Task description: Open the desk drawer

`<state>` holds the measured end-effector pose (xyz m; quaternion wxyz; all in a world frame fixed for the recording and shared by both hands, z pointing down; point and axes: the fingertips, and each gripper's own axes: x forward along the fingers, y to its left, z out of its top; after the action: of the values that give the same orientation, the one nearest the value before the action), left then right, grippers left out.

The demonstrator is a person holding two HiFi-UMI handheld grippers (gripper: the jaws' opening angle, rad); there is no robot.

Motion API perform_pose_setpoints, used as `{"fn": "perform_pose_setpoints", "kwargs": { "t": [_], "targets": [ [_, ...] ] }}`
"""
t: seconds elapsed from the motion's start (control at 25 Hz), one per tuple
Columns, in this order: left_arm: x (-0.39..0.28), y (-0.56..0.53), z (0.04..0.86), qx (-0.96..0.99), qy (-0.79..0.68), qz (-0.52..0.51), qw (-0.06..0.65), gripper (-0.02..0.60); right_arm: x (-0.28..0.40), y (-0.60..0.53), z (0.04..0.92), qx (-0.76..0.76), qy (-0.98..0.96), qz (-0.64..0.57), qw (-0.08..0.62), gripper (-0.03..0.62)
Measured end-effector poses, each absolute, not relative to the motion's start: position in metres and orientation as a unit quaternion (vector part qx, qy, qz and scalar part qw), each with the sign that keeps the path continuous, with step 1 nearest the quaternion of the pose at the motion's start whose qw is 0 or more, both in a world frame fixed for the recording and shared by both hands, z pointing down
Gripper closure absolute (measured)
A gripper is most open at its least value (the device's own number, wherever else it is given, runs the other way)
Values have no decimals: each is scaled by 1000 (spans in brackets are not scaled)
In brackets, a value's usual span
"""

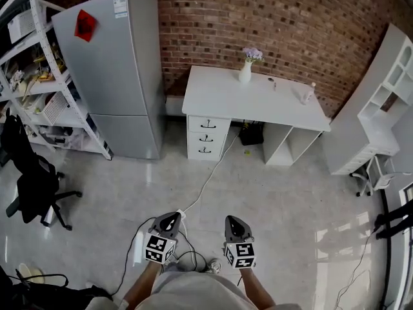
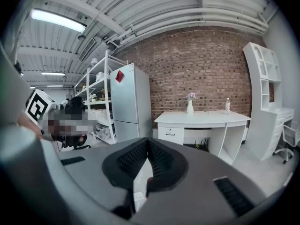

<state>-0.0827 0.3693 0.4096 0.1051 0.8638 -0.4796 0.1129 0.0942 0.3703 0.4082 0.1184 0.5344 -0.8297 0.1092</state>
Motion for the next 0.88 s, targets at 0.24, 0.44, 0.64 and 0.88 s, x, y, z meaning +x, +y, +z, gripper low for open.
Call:
{"fn": "perform_pose_setpoints", "kwargs": {
  "t": [0.24, 0.44, 0.64, 0.88],
  "targets": [
    [-101, 364, 414, 871, -466, 110, 110, 569, 80, 372, 411, 552, -816, 110, 131, 577],
    [-128, 356, 418, 879, -451, 106, 110, 569, 54, 369, 412, 570, -804, 104, 135, 577],
    [-165, 347, 421, 887, -437, 102, 109, 569, 21, 366, 412, 589, -791, 102, 135, 577],
    [-195, 344, 429, 897, -415, 114, 103, 569, -6, 373, 423, 602, -777, 113, 144, 577]
  ]
}}
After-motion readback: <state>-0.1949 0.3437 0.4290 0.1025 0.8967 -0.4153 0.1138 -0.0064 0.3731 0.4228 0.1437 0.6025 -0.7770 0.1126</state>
